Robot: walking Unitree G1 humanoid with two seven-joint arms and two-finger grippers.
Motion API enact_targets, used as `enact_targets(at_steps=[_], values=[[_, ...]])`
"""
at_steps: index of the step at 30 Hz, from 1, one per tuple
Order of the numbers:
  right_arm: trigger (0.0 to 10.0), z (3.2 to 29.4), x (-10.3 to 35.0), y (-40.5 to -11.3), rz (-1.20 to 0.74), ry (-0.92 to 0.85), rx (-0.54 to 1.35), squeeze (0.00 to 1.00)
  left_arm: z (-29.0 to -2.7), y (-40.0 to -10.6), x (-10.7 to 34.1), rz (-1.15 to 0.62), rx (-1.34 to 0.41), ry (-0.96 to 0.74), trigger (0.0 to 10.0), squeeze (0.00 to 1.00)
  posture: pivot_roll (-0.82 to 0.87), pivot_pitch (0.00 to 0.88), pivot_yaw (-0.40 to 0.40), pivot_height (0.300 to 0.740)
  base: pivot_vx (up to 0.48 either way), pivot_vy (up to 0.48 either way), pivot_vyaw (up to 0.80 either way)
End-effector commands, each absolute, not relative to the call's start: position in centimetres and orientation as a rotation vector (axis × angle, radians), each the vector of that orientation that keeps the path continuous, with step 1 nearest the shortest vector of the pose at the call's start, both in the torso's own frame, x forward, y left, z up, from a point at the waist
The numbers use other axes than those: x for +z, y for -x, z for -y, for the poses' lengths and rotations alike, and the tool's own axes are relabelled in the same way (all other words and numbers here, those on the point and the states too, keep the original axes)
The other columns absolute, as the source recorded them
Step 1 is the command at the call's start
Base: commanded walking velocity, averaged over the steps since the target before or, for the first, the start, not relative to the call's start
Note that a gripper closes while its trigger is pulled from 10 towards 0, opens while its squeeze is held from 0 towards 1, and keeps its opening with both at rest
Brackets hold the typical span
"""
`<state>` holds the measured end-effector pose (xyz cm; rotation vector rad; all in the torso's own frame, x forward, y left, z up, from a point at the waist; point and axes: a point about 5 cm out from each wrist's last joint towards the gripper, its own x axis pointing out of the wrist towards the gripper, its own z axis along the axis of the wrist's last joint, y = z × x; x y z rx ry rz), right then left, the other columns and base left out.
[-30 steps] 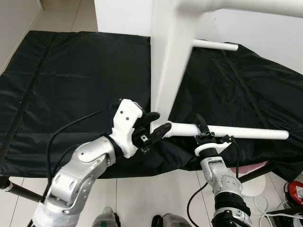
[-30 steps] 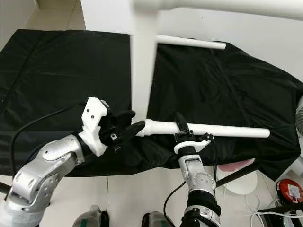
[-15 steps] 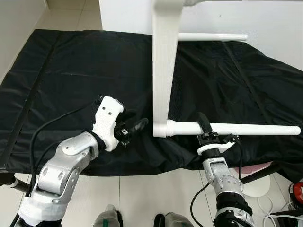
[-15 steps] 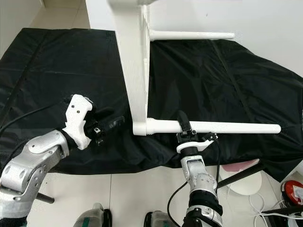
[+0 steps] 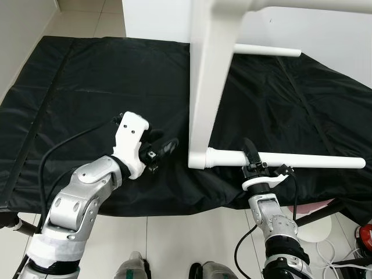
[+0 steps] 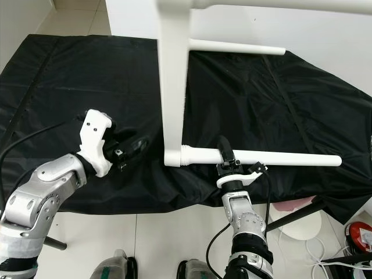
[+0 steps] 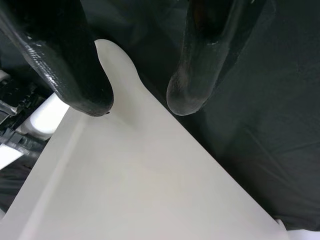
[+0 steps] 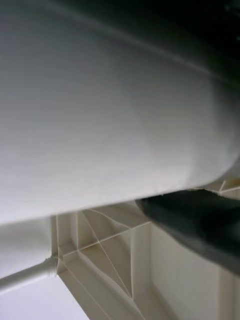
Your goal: Building children table
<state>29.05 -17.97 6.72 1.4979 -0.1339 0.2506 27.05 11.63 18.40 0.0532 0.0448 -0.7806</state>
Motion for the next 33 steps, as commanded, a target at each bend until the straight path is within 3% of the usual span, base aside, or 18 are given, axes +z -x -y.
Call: enact_targets(at_steps=[1,8,9,11,12,16,17,22,29,33], values=[[10.0,18.4,5.7,-28.3,0.114,-1.51,0.207,1.0,-11.5,-27.2,18.2,-0.055,-0.762,-0.061,10.0,0.0,0.11,0.081,-0.063,0.74,0.0,0.0,0.0],[10.0,18.8,5.7,-27.8,0.114,-1.498,0.183,1.0,-11.4,-27.2,18.1,-0.057,-0.765,-0.057,10.0,0.0,0.1,0.077,-0.065,0.74,0.0,0.0,0.0],[10.0,18.9,5.7,-27.6,0.116,-1.503,0.182,0.3,-11.4,-27.2,18.1,-0.056,-0.768,-0.053,10.0,0.0,0.1,0.076,-0.063,0.74,0.0,0.0,0.0],[10.0,19.0,5.6,-27.5,0.119,-1.508,0.182,0.3,-11.4,-27.2,18.1,-0.056,-0.77,-0.051,10.0,0.0,0.1,0.076,-0.063,0.74,0.0,0.0,0.0],[10.0,19.1,5.7,-27.3,0.123,-1.512,0.177,0.12,-11.3,-27.2,18.1,-0.056,-0.771,-0.049,10.0,0.0,0.1,0.076,-0.063,0.74,0.0,0.0,0.0],[10.0,19.3,5.7,-27.1,0.124,-1.509,0.17,0.11,-11.2,-27.2,18.2,-0.053,-0.784,-0.042,10.0,0.0,0.09,0.076,-0.056,0.74,0.0,0.0,0.0],[10.0,19.3,5.6,-27.1,0.123,-1.504,0.167,0.0,-11.2,-27.2,18.3,-0.05,-0.796,-0.041,10.0,0.0,0.09,0.075,-0.052,0.74,0.0,0.0,0.0],[10.0,19.3,5.6,-27.0,0.12,-1.5,0.163,0.0,-10.9,-26.9,18.6,-0.047,-0.845,-0.033,10.0,0.0,0.09,0.074,-0.05,0.74,0.0,0.0,0.0],[10.0,19.1,5.6,-27.1,0.115,-1.505,0.162,0.0,-9.5,-26.3,19.5,-0.011,-1.089,-0.11,10.0,0.0,0.1,0.072,-0.053,0.74,0.0,0.0,0.0],[10.0,19.1,5.6,-27.2,0.114,-1.505,0.161,0.0,-9.3,-26.2,19.6,-0.005,-1.119,-0.128,10.0,0.0,0.1,0.072,-0.051,0.74,0.0,0.0,0.0]])
